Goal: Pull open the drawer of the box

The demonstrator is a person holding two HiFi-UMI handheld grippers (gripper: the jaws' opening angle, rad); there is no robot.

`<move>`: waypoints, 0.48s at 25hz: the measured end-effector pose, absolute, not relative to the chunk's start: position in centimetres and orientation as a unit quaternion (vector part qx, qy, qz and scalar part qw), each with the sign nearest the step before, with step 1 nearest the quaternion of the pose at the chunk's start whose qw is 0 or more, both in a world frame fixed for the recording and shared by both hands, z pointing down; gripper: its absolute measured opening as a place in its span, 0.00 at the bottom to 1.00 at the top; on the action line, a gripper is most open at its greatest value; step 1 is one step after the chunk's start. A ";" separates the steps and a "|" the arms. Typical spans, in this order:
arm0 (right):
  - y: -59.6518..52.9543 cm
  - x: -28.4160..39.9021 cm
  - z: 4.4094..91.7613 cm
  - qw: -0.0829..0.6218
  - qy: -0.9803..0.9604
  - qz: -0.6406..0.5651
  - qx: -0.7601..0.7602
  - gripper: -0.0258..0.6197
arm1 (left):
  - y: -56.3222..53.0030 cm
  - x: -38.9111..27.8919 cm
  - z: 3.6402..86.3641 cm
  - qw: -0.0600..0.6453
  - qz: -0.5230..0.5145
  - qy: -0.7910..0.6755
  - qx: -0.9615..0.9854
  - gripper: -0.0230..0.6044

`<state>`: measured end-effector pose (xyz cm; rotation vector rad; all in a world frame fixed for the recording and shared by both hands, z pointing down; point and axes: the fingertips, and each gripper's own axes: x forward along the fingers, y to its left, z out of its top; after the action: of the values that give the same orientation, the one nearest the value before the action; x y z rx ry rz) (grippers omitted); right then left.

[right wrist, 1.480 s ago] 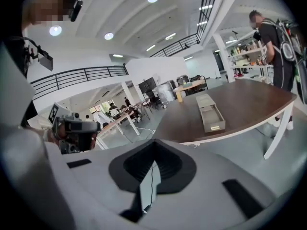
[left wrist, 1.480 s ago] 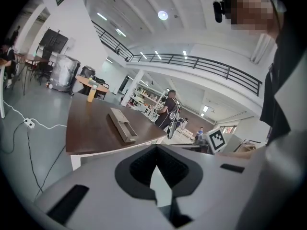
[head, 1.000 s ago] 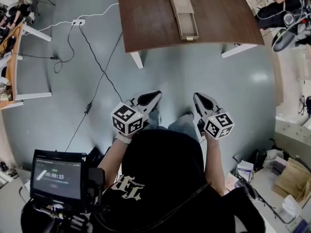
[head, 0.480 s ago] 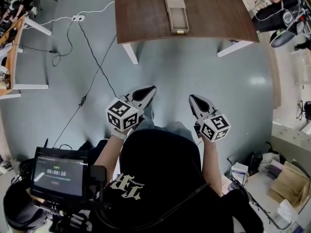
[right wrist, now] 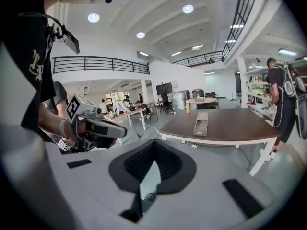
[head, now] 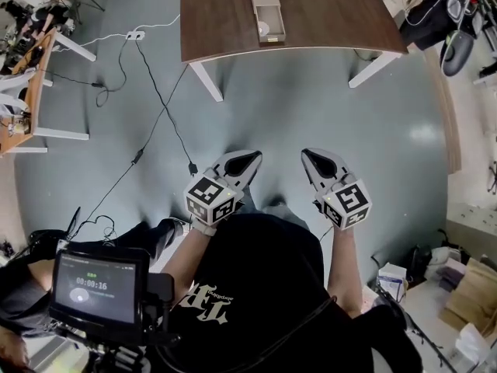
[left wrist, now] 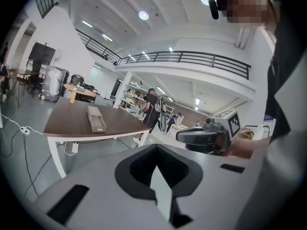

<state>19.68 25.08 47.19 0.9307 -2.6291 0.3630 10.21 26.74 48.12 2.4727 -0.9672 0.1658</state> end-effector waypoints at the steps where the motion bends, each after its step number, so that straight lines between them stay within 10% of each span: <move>1: 25.8 19.8 47.0 0.160 -0.924 0.123 0.324 0.02 | 27.4 10.7 48.0 0.238 0.056 -0.352 0.904 0.04; 12: 34.7 24.5 46.0 0.143 -0.928 0.106 0.326 0.02 | 35.1 18.0 46.8 0.210 0.051 -0.335 0.917 0.04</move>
<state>24.54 34.75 46.02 0.9397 -2.6776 0.3048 18.00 35.07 46.83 2.5505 -0.9319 0.1421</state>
